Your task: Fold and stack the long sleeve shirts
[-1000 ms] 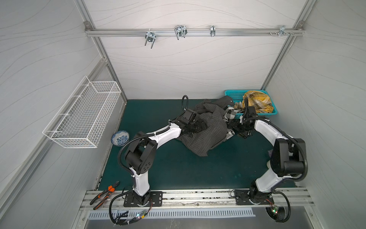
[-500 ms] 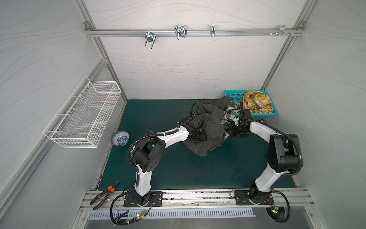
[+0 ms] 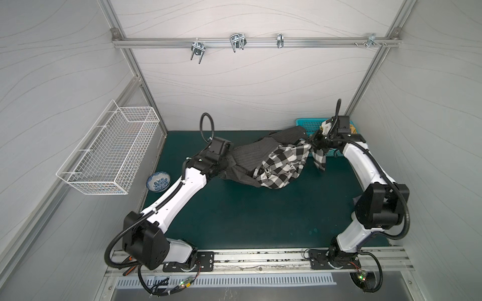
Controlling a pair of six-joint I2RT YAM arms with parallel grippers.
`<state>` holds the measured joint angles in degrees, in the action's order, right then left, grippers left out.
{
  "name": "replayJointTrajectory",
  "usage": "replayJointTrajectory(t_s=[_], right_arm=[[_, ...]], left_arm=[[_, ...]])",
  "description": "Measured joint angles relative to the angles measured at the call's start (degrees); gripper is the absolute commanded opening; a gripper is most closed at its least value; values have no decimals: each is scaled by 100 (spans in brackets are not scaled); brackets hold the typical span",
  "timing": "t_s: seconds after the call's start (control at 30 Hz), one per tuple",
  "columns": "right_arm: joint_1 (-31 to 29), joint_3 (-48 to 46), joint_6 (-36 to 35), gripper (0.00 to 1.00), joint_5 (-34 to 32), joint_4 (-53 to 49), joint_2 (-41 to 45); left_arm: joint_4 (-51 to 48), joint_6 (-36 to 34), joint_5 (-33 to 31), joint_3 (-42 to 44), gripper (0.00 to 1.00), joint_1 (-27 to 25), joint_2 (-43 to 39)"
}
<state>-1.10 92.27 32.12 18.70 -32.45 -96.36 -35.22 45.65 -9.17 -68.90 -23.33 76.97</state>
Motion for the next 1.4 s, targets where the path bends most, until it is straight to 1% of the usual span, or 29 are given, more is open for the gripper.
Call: replayJointTrajectory(t_s=[0.07,0.13,0.2,0.33,0.37,0.43,0.5,0.53,0.57,0.6,0.63,0.67,0.7,0.77,0.83,0.9,1.0,1.1,1.17,1.4], right_arm=[[280,634,15,0,-17,142,-118],[520,1182,76,0,-111,404,-334],[728,1862,164,0,-232,625,-706],[1045,3244,350,0,-614,1029,-1779],[1078,3565,369,8,-730,1016,-2052],[1156,4413,435,50,-898,901,-2769],[1176,5143,431,79,-951,737,-3493],[1174,5272,422,85,-944,643,-3713],[1161,5252,389,89,-940,485,-3862],[1145,5062,343,92,-942,341,-3899],[1117,4706,232,98,-966,210,-3871],[1086,4282,175,99,-1012,168,-3759],[1038,3659,44,99,-1091,146,-3550],[898,2437,-173,99,-1309,42,-2983],[704,1576,-367,99,-1530,-210,-2365],[472,970,-518,99,-1768,-387,-1700],[98,-125,-570,99,-2068,-341,-376],[-170,-1207,-463,99,-2081,-146,643],[-181,-1613,-413,99,-2079,-114,804],[-258,-2068,-573,99,-2006,37,-20]], left_arm=[[-177,-74,-192,284,0,238,-146],[-258,-127,-280,603,0,284,-160],[-293,-138,-302,968,0,282,-131],[-337,-57,-275,1648,0,282,-13],[-330,-31,-238,1768,0,280,17],[-264,55,-109,1939,0,273,98],[-166,129,7,1993,0,247,188],[-109,157,57,1993,0,210,234],[-57,173,81,1993,0,177,256],[-11,188,105,1993,0,131,262],[15,201,111,1993,0,92,260],[31,208,118,1993,0,68,251],[44,214,118,1993,0,46,243],[50,212,122,1991,0,28,208],[66,195,127,1987,0,28,146],[83,181,131,1987,0,28,107],[118,166,186,1987,0,28,76],[216,160,295,2024,0,28,7],[249,146,369,2070,0,28,-59],[341,127,494,2149,0,28,-111]])
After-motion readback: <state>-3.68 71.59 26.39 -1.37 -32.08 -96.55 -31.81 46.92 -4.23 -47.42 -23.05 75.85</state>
